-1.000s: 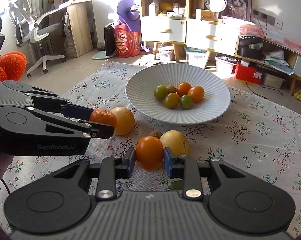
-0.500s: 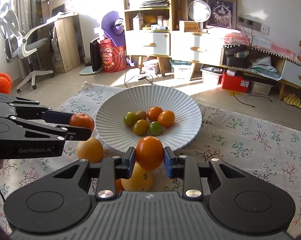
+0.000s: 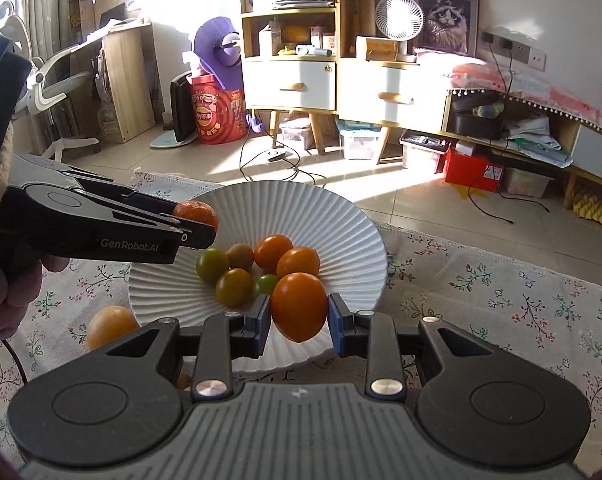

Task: Organize fruits
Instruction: 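Lift both held fruits and carry them over the white bowl, then open both grippers to drop the tangerine and cherry tomato into the bowl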

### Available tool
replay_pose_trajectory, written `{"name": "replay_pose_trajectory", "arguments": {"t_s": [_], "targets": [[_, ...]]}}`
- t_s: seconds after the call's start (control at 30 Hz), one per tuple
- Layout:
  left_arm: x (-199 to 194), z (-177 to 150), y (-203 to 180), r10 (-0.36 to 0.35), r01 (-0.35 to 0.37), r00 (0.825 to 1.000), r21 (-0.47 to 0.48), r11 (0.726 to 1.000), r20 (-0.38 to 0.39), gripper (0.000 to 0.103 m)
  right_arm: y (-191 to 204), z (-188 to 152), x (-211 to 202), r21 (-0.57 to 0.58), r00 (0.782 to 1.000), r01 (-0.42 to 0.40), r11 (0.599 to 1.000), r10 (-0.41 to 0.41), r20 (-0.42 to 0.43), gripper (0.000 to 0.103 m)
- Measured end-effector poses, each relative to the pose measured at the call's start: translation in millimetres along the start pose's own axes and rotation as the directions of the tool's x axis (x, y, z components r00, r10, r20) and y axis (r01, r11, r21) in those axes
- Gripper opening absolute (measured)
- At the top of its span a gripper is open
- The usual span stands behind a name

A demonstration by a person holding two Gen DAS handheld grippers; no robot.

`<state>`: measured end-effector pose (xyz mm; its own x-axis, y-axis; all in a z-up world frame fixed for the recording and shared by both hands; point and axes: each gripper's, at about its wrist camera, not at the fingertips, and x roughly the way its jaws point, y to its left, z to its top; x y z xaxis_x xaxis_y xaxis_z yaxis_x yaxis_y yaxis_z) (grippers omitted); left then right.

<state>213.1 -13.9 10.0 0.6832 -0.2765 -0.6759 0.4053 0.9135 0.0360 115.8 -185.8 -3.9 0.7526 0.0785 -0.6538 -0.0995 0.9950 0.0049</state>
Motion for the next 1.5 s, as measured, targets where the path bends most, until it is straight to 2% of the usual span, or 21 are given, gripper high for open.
{"name": "replay_pose_trajectory", "arguments": {"t_s": [0.37,0.57,0.9,1.0,1.07,1.23,1.33,1.4,1.47,1.5], "targets": [[25,5,0,-0.004,0.003,1.000,-0.031,1.000,-0.031,0.014,-1,0,13,-0.001,1.000,-0.011,1.000,0.011,-0.007,0.027],[29,7,4,-0.026,0.023,0.999,-0.082,0.996,-0.032,0.014,-3,0,18,0.011,1.000,-0.004,1.000,0.004,-0.017,0.027],[30,11,4,-0.028,0.025,0.999,-0.072,0.997,-0.036,0.017,-1,0,20,0.027,1.000,-0.002,1.000,0.003,-0.025,0.028],[30,11,3,-0.012,0.010,0.999,-0.073,0.997,-0.032,0.028,-1,1,18,0.027,1.000,-0.005,1.000,0.005,-0.022,0.030],[28,12,4,-0.006,0.003,1.000,-0.084,0.996,-0.027,0.043,-1,2,17,0.027,1.000,-0.013,1.000,0.013,-0.023,0.038],[20,12,3,0.017,-0.017,1.000,-0.075,0.997,-0.004,0.058,1,3,12,0.023,1.000,-0.021,1.000,0.021,-0.013,0.050],[15,12,2,0.030,-0.030,1.000,-0.064,0.997,0.004,0.068,3,3,7,0.016,1.000,-0.017,1.000,0.018,-0.010,0.060],[10,12,1,0.043,-0.042,0.999,-0.065,0.997,0.006,0.075,5,4,3,0.020,1.000,-0.015,1.000,0.015,-0.005,0.074],[4,11,2,0.058,-0.057,0.998,-0.070,0.996,0.015,0.084,5,4,-2,0.024,1.000,-0.013,1.000,0.013,0.001,0.078],[1,11,2,0.065,-0.064,0.998,-0.073,0.995,0.020,0.085,6,5,-4,0.024,1.000,-0.011,1.000,0.011,0.001,0.080]]}}
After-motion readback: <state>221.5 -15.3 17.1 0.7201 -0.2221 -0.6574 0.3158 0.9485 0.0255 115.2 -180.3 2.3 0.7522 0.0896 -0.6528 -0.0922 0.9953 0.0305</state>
